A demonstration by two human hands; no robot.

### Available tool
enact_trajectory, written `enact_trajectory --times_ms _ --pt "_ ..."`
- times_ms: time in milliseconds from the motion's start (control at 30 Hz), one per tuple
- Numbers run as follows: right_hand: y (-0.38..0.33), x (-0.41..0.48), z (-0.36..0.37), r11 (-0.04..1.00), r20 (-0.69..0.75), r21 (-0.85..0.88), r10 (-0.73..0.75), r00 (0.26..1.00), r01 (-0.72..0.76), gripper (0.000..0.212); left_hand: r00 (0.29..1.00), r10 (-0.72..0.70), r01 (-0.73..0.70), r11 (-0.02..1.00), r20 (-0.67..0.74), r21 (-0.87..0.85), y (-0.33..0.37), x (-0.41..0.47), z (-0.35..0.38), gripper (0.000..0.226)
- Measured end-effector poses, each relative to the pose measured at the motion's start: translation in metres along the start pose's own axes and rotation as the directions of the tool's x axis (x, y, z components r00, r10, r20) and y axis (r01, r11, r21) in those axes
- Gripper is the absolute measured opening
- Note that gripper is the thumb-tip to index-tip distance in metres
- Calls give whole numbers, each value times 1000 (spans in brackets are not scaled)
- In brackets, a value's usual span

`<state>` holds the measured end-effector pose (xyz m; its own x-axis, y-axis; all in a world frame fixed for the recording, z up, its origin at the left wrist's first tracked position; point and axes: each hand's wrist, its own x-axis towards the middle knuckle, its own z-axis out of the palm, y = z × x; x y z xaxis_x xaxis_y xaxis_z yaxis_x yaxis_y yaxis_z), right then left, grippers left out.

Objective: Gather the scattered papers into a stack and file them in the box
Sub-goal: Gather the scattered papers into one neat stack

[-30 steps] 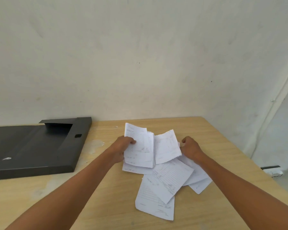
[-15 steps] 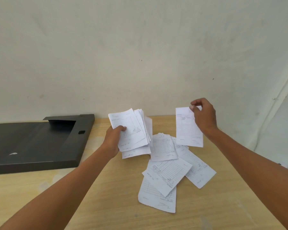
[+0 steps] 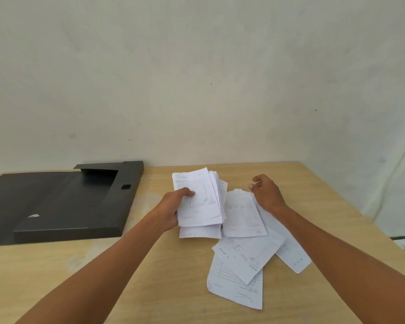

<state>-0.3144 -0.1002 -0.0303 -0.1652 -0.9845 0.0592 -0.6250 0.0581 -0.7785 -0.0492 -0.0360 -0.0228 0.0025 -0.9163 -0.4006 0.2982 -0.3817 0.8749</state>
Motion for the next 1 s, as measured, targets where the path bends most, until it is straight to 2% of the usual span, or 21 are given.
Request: enact_trajectory --times_ms 33,100,167,267,333,400,533,700,800,900,1000 --pt "5 1 -8 988 23 -149 47 999 -43 37 1000 -12 12 1000 7 21 -2 2 5 19" --pt "15 1 -27 900 58 -419 162 985 -123 49 1000 -24 23 998 18 53 -3 5 17 17" --pt "21 -3 -39 870 93 -466 231 968 -162 52 1000 -28 27 996 12 88 -2 8 31 13" --pt "19 -9 -38 946 167 -260 242 956 -194 47 998 -58 55 992 26 112 0 12 50 13" --pt "15 -8 -28 971 236 -121 228 945 -204 59 995 -81 74 989 55 126 1 15 59 16" --pt "6 -9 -18 976 252 -65 217 943 -207 74 994 -86 76 987 65 140 1 17 65 17" --pt "-4 -10 -6 969 282 -43 247 927 -245 79 993 -103 95 987 61 127 -2 21 60 19" --pt "-10 -10 6 971 278 -24 235 931 -238 58 995 -59 52 994 79 91 -1 24 56 21" --pt "-16 -7 9 962 302 114 204 931 -248 47 995 0 -6 998 97 66 -1 26 51 28" --pt "-23 -8 7 939 313 246 159 936 -242 25 996 44 -46 999 79 14 -2 28 39 32" --pt "-28 -6 6 888 297 407 93 950 -214 34 994 87 -84 995 69 -43 3 23 27 31"
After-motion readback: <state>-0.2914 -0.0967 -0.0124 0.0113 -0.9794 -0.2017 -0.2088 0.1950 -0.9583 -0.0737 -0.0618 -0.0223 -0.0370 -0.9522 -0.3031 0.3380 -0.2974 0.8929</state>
